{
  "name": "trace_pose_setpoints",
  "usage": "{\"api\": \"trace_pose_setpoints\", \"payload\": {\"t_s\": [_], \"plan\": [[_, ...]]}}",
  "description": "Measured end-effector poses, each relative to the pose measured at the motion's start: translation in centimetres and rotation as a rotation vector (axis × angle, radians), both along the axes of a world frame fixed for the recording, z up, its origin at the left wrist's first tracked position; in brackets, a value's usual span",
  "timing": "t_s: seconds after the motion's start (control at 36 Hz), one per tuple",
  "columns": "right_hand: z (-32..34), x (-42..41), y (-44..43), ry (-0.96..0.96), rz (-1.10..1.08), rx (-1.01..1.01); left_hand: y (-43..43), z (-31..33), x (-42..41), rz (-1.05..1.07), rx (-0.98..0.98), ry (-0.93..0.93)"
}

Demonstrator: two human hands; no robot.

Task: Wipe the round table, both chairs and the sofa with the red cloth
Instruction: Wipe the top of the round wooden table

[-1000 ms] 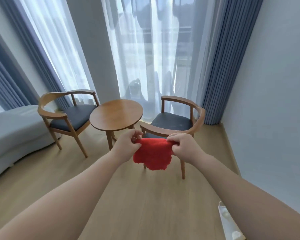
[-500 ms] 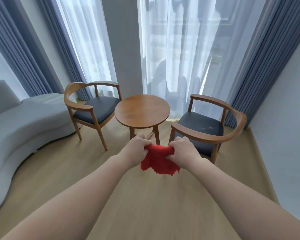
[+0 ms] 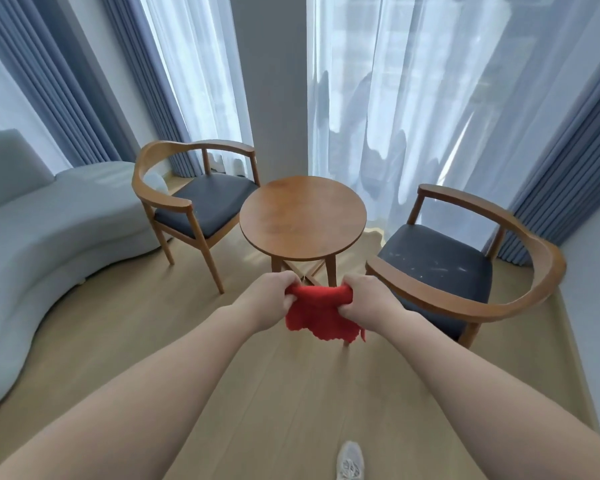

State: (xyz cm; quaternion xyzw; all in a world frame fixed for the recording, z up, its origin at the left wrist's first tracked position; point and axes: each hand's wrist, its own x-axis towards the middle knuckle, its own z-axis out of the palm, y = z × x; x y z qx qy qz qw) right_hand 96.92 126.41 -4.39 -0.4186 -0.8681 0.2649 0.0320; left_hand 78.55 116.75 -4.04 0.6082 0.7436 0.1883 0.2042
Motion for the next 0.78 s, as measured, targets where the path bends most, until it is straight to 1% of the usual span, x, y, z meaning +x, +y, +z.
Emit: {"api": "trace_pose_setpoints", "payload": {"t_s": [0.17,0.31,0.5,0.64,0.78], "plan": [[-0.4,-1.8,8.5,0.019,0.039,-0.055,7.4,-0.8,-1.7,0.040,-0.045,0.007],[-0.6,-3.1,14.6,-0.007,0.086,-0.030,12.7,-1.0,-2.8,0.091,-0.040,-0.016],[-1.9,-5.0,20.1,-0.093,0.154,0.024,17.1,-1.8,-4.2,0.112,-0.046,-0.051],[-2.5,-7.2,23.3,-0.119,0.153,0.022,20.7,-2.2,-6.5,0.092,-0.053,-0.055],[-3.8,-9.6,27.0,-0.129,0.106,0.001,25.4,-3.6,-9.6,0.050,-0.081,-0.065]]}}
